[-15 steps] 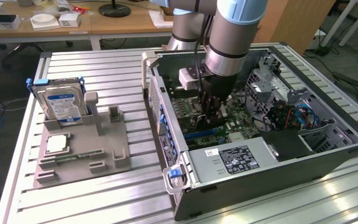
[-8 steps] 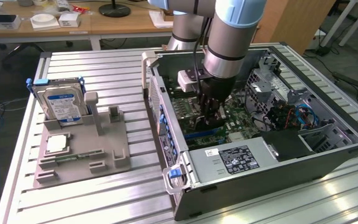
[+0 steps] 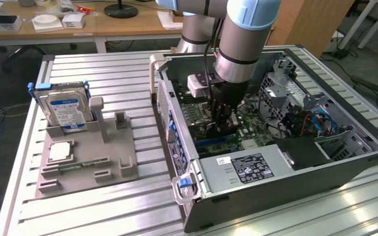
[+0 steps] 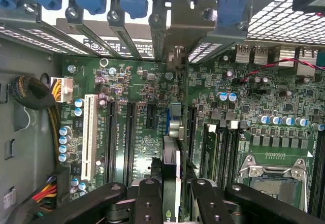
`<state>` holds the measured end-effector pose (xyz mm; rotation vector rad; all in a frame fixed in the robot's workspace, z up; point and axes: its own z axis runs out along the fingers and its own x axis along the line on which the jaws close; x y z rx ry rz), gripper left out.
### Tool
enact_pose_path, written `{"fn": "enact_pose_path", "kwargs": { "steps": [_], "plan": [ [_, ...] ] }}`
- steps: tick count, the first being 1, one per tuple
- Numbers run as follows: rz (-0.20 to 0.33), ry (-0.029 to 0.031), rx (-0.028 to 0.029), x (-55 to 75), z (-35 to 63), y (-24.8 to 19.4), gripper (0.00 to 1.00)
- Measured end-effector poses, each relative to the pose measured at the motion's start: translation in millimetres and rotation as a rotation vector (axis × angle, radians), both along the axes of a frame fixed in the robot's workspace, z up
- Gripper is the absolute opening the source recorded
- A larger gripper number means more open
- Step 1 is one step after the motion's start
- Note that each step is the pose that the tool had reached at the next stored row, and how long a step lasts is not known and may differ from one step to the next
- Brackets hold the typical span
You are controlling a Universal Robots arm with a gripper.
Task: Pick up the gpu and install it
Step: 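Insert the gpu into the slot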
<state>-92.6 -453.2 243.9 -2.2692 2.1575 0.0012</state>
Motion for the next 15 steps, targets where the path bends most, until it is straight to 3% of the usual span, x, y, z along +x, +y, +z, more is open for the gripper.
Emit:
{"fn": "enact_pose_path", "kwargs": {
  "steps": [15],
  "plan": [
    [0.000,0.0000,0.0002,0.0,-1.4,-1.4,0.27]
  ]
}}
